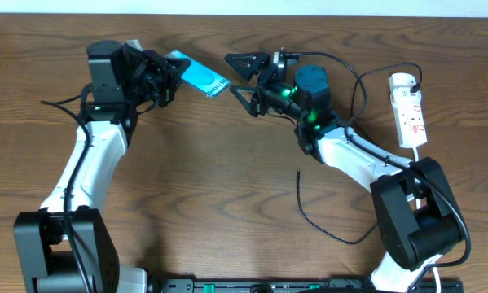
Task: Plug charger to phone and switch on socket
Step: 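Hold the smartphone with both grippers, tilted upward between arms, then open the right gripper and pull it away from the smartphone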
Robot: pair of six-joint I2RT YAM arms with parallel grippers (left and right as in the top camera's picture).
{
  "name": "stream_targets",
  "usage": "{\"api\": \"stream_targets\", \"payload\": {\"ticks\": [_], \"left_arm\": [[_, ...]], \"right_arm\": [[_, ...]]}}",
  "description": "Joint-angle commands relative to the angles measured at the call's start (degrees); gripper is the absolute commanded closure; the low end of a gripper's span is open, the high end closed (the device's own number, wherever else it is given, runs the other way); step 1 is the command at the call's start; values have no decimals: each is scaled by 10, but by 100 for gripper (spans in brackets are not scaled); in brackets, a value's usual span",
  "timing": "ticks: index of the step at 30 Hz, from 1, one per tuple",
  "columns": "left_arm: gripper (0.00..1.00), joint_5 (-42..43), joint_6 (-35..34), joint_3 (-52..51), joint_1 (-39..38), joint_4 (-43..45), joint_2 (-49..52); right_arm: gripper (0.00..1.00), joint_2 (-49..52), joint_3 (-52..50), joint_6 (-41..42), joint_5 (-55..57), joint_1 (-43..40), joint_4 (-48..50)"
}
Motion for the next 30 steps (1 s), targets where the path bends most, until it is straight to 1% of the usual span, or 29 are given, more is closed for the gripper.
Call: {"api": "stream_targets", "payload": {"ticks": [1,11,14,22,26,27,28,29,30], "left_arm": [[93,39,27,0,22,1,-9],[93,92,68,0,62,-40,-9],[93,100,87,0,63,-47,-9],[93,112,103,0,63,-56,-9],[93,113,123,0,63,-72,-9],[93,113,129,0,63,-74,-9],[93,114,134,0,63,-75,-9],[93,118,148,0,63,-76,-9],[93,119,159,0,63,-77,-9]], "right_arm": [[1,3,6,-80,-7,-18,-11],[1,3,6,-232,-61,-62,-99],[1,3,6,-278,-62,-71,-141],[1,2,17,-385,-56,-80,-269],[1,2,56,-451,-24,-80,-382],[1,2,76,-474,-6,-79,-431],[1,2,89,-488,6,-79,-461],[1,2,123,-521,41,-78,-534],[1,2,144,-540,62,-78,-576]]}}
